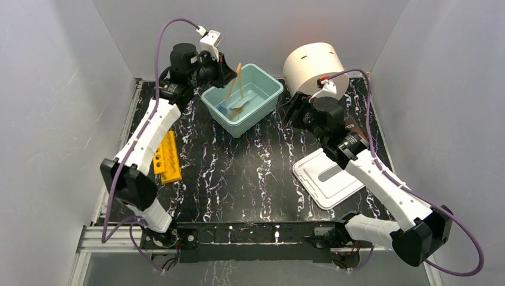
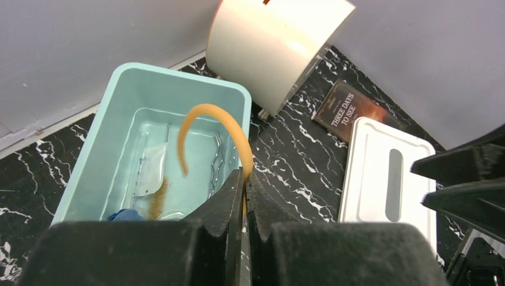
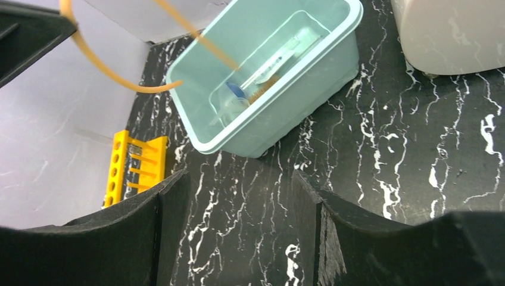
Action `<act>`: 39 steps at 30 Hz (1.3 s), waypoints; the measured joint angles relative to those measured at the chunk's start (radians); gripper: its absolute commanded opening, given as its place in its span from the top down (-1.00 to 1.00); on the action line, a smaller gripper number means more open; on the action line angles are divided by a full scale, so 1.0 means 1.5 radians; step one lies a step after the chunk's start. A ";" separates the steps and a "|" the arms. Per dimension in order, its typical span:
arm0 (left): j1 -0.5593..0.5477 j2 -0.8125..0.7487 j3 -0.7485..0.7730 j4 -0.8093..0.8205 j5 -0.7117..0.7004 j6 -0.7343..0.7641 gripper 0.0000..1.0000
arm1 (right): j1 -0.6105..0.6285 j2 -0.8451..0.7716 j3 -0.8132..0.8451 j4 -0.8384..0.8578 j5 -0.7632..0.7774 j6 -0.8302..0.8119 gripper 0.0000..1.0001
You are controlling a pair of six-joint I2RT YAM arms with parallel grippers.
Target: Organize the chemistry lab equipment
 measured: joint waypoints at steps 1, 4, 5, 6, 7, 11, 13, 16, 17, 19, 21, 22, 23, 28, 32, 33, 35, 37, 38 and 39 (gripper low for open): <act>0.004 0.018 0.008 0.000 0.009 0.004 1.00 | 0.000 0.003 0.000 -0.004 0.003 -0.004 -0.42; 0.015 0.062 0.018 -0.002 0.041 0.012 1.00 | 0.000 0.012 0.005 -0.008 0.008 -0.016 -0.42; 0.017 0.071 0.018 -0.002 0.047 0.014 1.00 | 0.000 0.016 0.007 -0.008 0.010 -0.020 -0.42; 0.019 0.081 0.018 -0.003 0.055 0.016 1.00 | 0.000 0.019 0.009 -0.008 0.012 -0.024 -0.42; 0.020 0.102 0.019 -0.004 0.069 0.021 1.00 | 0.000 0.024 0.014 -0.009 0.017 -0.031 -0.42; 0.020 0.138 0.039 -0.001 0.091 0.031 1.00 | 0.000 0.031 0.018 -0.013 0.020 -0.038 -0.42; 0.020 0.168 0.061 0.000 0.095 0.040 1.00 | 0.000 0.037 0.020 -0.014 0.020 -0.042 -0.42; 0.020 0.221 0.099 -0.010 0.095 0.057 1.00 | -0.001 0.046 0.024 -0.025 0.019 -0.046 -0.41; 0.020 0.235 0.109 -0.011 0.094 0.062 1.00 | -0.001 0.047 0.024 -0.027 0.019 -0.046 -0.41; 0.020 0.261 0.123 -0.010 0.087 0.068 1.00 | -0.003 0.049 0.024 -0.030 0.018 -0.046 -0.41; 0.020 0.284 0.129 -0.008 0.076 0.071 1.00 | -0.004 0.053 0.026 -0.034 0.016 -0.047 -0.41; 0.020 0.291 0.129 -0.007 0.069 0.071 1.00 | -0.004 0.055 0.027 -0.037 0.015 -0.047 -0.42; 0.020 0.298 0.129 -0.007 0.063 0.071 1.00 | -0.004 0.058 0.029 -0.039 0.014 -0.047 -0.42; 0.020 0.319 0.122 0.006 0.038 0.062 1.00 | -0.005 0.070 0.030 -0.045 0.008 -0.048 -0.42; 0.020 0.325 0.103 0.032 0.037 0.035 1.00 | -0.005 0.073 0.030 -0.046 0.003 -0.048 -0.41; 0.020 0.329 0.102 0.046 0.038 0.025 1.00 | -0.005 0.073 0.030 -0.047 0.002 -0.048 -0.41; 0.019 0.335 0.097 0.069 0.039 0.010 1.00 | -0.005 0.073 0.030 -0.049 0.001 -0.048 -0.41; 0.018 0.342 0.095 0.083 0.040 -0.001 1.00 | -0.005 0.073 0.030 -0.052 0.001 -0.048 -0.41; 0.018 0.344 0.093 0.088 0.041 -0.006 1.00 | -0.005 0.073 0.031 -0.054 0.001 -0.048 -0.41; 0.017 0.347 0.091 0.091 0.042 -0.010 1.00 | -0.005 0.073 0.031 -0.057 0.001 -0.048 -0.41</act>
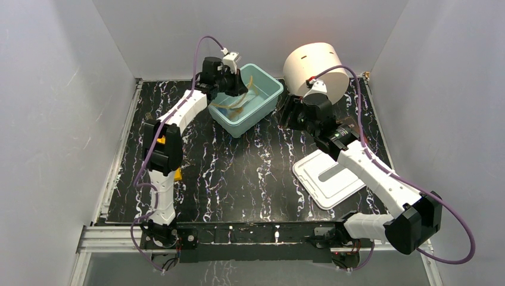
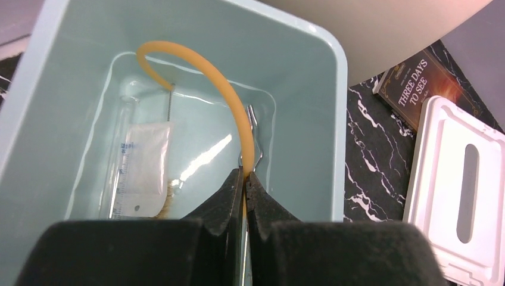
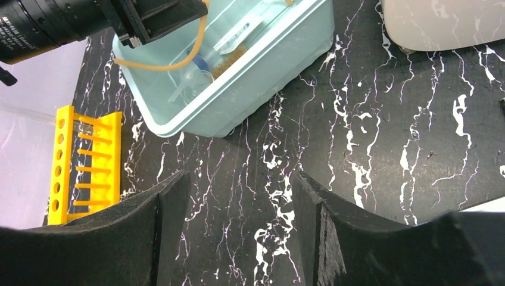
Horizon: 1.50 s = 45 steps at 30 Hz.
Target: Organize the chemistry lab equipment
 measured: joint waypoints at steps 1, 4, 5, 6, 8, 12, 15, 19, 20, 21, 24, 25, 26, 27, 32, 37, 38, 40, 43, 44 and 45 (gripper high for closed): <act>-0.001 0.002 -0.005 0.005 0.002 -0.003 1.00 | 0.000 0.000 0.000 -0.004 0.000 0.000 -0.41; -0.002 0.007 -0.024 0.009 0.003 -0.012 0.90 | 0.000 0.000 0.000 -0.009 0.000 0.000 -0.41; -0.002 0.008 -0.027 0.009 0.004 -0.013 0.82 | 0.000 0.000 0.000 -0.011 -0.001 0.001 -0.41; -0.002 0.008 -0.029 0.005 0.006 -0.015 0.71 | 0.000 0.000 0.000 -0.013 -0.002 0.001 -0.41; -0.002 0.012 -0.029 0.003 0.010 -0.020 0.56 | 0.000 0.000 0.000 -0.017 -0.003 0.001 -0.41; -0.002 0.016 -0.022 -0.012 0.010 -0.030 0.35 | 0.000 0.000 0.000 -0.020 -0.007 0.002 -0.41; -0.002 0.016 -0.013 -0.038 0.004 -0.026 0.27 | 0.000 0.000 0.000 -0.020 -0.009 0.003 -0.41; -0.002 0.016 -0.007 -0.096 -0.015 -0.010 0.18 | 0.000 0.000 0.000 -0.020 -0.013 0.006 -0.41; -0.002 0.016 -0.007 -0.100 -0.016 -0.009 0.13 | 0.000 0.000 0.000 -0.020 -0.015 0.008 -0.41; -0.002 0.016 -0.008 -0.114 -0.016 -0.007 0.10 | 0.000 0.000 -0.001 -0.020 -0.016 0.010 -0.41; -0.002 0.011 -0.008 -0.147 -0.008 -0.002 0.09 | 0.000 0.000 -0.001 -0.020 -0.019 0.018 -0.42; -0.002 0.006 -0.009 -0.159 -0.006 0.002 0.10 | 0.000 0.000 -0.001 -0.020 -0.019 0.020 -0.42; -0.002 -0.001 -0.014 -0.168 -0.006 0.006 0.13 | 0.000 0.000 -0.001 -0.020 -0.020 0.021 -0.42; -0.002 -0.011 -0.020 -0.176 -0.006 0.010 0.17 | 0.000 0.000 -0.001 -0.020 -0.020 0.021 -0.41; -0.006 -0.070 -0.052 -0.222 -0.022 0.046 0.56 | 0.000 0.000 -0.004 -0.020 -0.021 0.026 -0.41; -0.028 -0.087 -0.066 -0.256 -0.051 0.091 0.59 | 0.000 0.003 -0.006 -0.020 -0.022 0.034 -0.40; -0.036 -0.087 -0.072 -0.261 -0.059 0.098 0.59 | 0.000 0.003 -0.006 -0.020 -0.022 0.036 -0.40; -0.049 -0.087 -0.085 -0.278 -0.078 0.110 0.61 | 0.000 0.003 -0.007 -0.020 -0.022 0.038 -0.40; -0.059 -0.087 -0.094 -0.297 -0.088 0.120 0.64 | 0.000 0.004 -0.008 -0.020 -0.022 0.042 -0.40; -0.061 -0.087 -0.095 -0.299 -0.089 0.121 0.64 | 0.000 0.004 -0.010 -0.021 -0.022 0.044 -0.40; -0.061 -0.087 -0.095 -0.302 -0.088 0.122 0.64 | 0.000 0.004 -0.012 -0.021 -0.021 0.047 -0.40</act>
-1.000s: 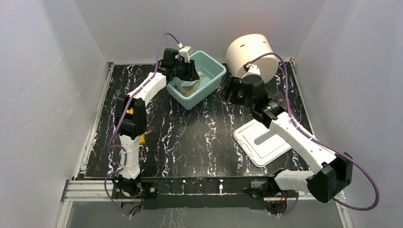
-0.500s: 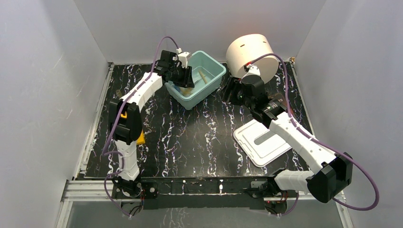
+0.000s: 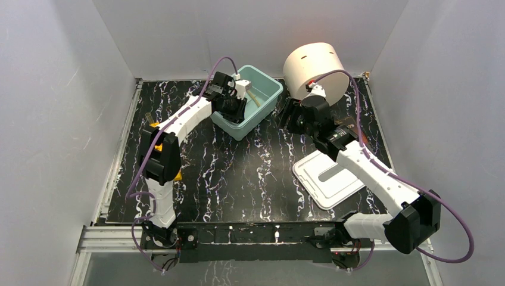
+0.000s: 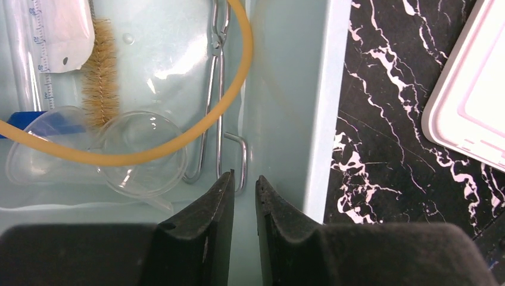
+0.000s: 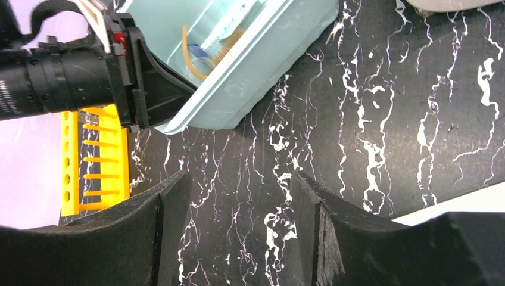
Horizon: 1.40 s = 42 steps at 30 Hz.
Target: Organize the chemistry lab equipment
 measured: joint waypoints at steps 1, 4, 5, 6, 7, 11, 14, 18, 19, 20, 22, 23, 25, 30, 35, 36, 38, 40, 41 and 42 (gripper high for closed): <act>0.000 -0.001 0.000 -0.001 0.004 0.000 0.64 | 0.000 0.000 -0.002 -0.002 0.001 0.003 -0.40; 0.001 -0.017 -0.016 0.002 0.029 -0.007 0.62 | -0.006 0.008 -0.004 -0.022 0.005 0.013 -0.37; 0.003 -0.029 -0.025 0.001 0.040 -0.010 0.62 | -0.010 0.014 -0.004 -0.032 0.005 0.017 -0.36; 0.004 -0.039 -0.033 0.001 0.049 -0.015 0.62 | -0.015 0.019 -0.004 -0.040 0.005 0.023 -0.35; 0.005 -0.050 -0.040 0.000 0.058 -0.022 0.61 | -0.019 0.027 -0.005 -0.053 0.005 0.030 -0.35; 0.006 -0.098 -0.074 0.010 0.104 -0.049 0.61 | -0.046 0.049 -0.023 -0.087 0.009 0.059 -0.33; 0.004 -0.122 -0.103 0.012 0.129 -0.063 0.60 | -0.059 0.054 -0.054 -0.112 0.021 0.075 -0.33; 0.002 -0.140 -0.138 0.033 0.144 -0.073 0.59 | -0.070 0.063 -0.081 -0.138 0.036 0.084 -0.34; 0.001 -0.143 -0.143 0.036 0.146 -0.075 0.57 | -0.072 0.067 -0.086 -0.142 0.040 0.084 -0.34; 0.000 -0.147 -0.149 0.039 0.148 -0.077 0.52 | -0.073 0.069 -0.092 -0.142 0.043 0.084 -0.34; -0.004 -0.154 -0.158 0.042 0.149 -0.080 0.36 | -0.077 0.073 -0.100 -0.144 0.045 0.084 -0.34; -0.006 -0.157 -0.161 0.041 0.149 -0.081 0.31 | -0.078 0.075 -0.104 -0.144 0.045 0.083 -0.34; -0.011 -0.163 -0.163 0.039 0.147 -0.084 0.19 | -0.079 0.079 -0.106 -0.144 0.042 0.083 -0.34; -0.019 -0.176 -0.163 0.031 0.129 -0.082 0.02 | -0.079 0.080 -0.111 -0.133 0.038 0.082 -0.35; -0.033 -0.177 -0.163 0.031 0.088 -0.064 -0.02 | -0.079 0.081 -0.115 -0.129 0.032 0.084 -0.34; -0.039 -0.177 -0.163 0.031 0.077 -0.057 -0.03 | -0.079 0.081 -0.115 -0.129 0.032 0.085 -0.34; -0.053 -0.177 -0.164 0.031 0.057 -0.043 -0.03 | -0.079 0.083 -0.115 -0.129 0.033 0.087 -0.34; -0.072 -0.177 -0.164 0.031 0.033 -0.026 0.01 | -0.079 0.090 -0.114 -0.131 0.038 0.090 -0.34; -0.079 -0.177 -0.164 0.032 0.023 -0.020 0.04 | -0.079 0.097 -0.112 -0.134 0.041 0.092 -0.35; -0.089 -0.177 -0.164 0.032 0.008 -0.011 0.07 | -0.079 0.106 -0.109 -0.138 0.043 0.093 -0.34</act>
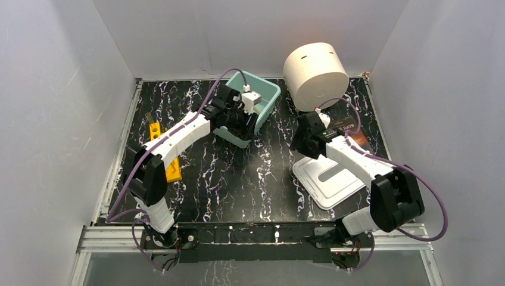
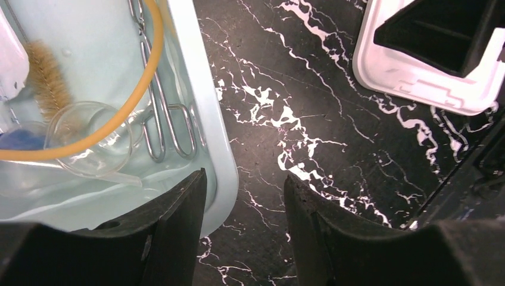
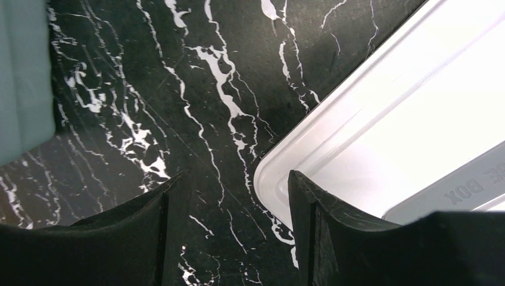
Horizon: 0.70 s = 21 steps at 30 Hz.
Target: Organize the chemistry lab equipment
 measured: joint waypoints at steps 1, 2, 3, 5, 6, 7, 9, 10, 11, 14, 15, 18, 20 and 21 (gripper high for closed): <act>-0.007 0.001 0.000 0.000 -0.010 0.006 0.10 | 0.000 0.009 0.001 -0.002 0.002 0.001 -0.35; -0.014 0.001 0.000 -0.001 -0.021 0.011 0.13 | 0.000 0.018 0.002 -0.004 0.003 0.003 -0.35; -0.019 0.002 0.000 -0.001 -0.031 0.015 0.16 | 0.000 0.024 0.003 -0.007 0.004 0.004 -0.34; -0.029 0.005 0.000 -0.002 -0.048 0.021 0.21 | -0.001 0.035 0.004 -0.010 0.005 0.006 -0.34; -0.033 0.006 0.000 -0.003 -0.053 0.022 0.23 | -0.002 0.037 0.004 -0.014 0.005 0.007 -0.34; -0.036 0.007 0.001 -0.006 -0.057 0.022 0.25 | -0.003 0.038 0.004 -0.017 0.006 0.008 -0.33; -0.041 0.007 0.001 -0.015 -0.062 0.021 0.27 | -0.004 0.039 0.004 -0.018 0.009 0.011 -0.33; -0.044 0.007 0.001 -0.019 -0.062 0.019 0.27 | -0.004 0.039 0.004 -0.018 0.011 0.013 -0.33; -0.046 0.007 0.001 -0.024 -0.060 0.016 0.28 | -0.004 0.039 0.004 -0.018 0.013 0.015 -0.32; -0.049 0.006 0.000 -0.034 -0.041 0.006 0.29 | -0.006 0.045 0.006 -0.018 0.019 0.019 -0.28; -0.049 0.004 -0.002 -0.037 -0.032 0.002 0.29 | -0.007 0.049 0.008 -0.019 0.021 0.021 -0.25; -0.049 -0.004 -0.012 -0.042 0.006 -0.013 0.29 | -0.008 0.066 0.011 -0.019 0.035 0.024 -0.20; -0.050 -0.006 -0.016 -0.046 0.033 -0.025 0.27 | -0.008 0.077 0.012 -0.019 0.047 0.028 -0.20; -0.050 -0.007 -0.018 -0.046 0.047 -0.032 0.26 | -0.008 0.083 0.012 -0.019 0.053 0.032 -0.21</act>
